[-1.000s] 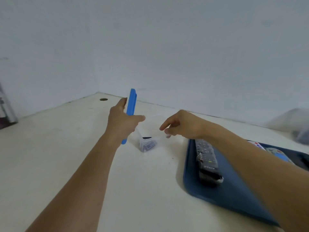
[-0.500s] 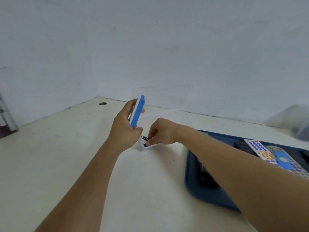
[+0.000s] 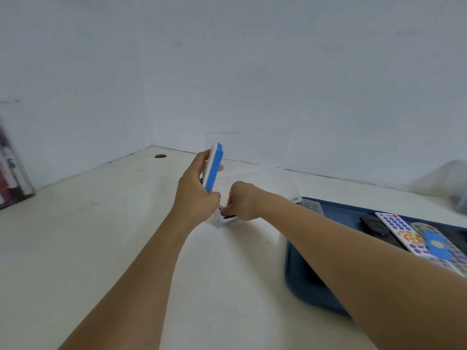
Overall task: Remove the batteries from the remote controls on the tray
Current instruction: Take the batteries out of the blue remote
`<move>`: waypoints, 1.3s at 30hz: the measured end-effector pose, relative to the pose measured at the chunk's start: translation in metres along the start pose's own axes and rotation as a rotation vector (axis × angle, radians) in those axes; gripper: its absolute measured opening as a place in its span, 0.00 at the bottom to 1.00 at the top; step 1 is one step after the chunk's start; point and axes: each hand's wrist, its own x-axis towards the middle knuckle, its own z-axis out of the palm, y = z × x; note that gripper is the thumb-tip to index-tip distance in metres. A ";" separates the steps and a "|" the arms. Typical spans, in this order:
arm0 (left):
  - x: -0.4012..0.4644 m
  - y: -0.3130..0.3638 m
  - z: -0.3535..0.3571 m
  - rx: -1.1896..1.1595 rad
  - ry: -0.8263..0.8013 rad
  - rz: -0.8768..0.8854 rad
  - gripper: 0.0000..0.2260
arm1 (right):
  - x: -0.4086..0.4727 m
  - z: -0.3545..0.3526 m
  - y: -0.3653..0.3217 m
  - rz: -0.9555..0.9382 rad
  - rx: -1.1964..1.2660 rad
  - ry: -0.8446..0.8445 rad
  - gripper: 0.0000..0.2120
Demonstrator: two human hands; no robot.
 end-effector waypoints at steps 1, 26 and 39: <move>0.001 0.000 0.001 -0.004 0.003 -0.004 0.39 | 0.000 0.000 -0.002 -0.003 -0.033 -0.011 0.22; -0.021 0.125 0.107 -0.879 -0.282 -0.632 0.13 | -0.125 -0.055 0.152 -0.101 1.549 0.120 0.11; -0.044 0.146 0.199 -0.884 -0.661 -0.671 0.21 | -0.176 -0.052 0.243 0.066 1.072 0.487 0.11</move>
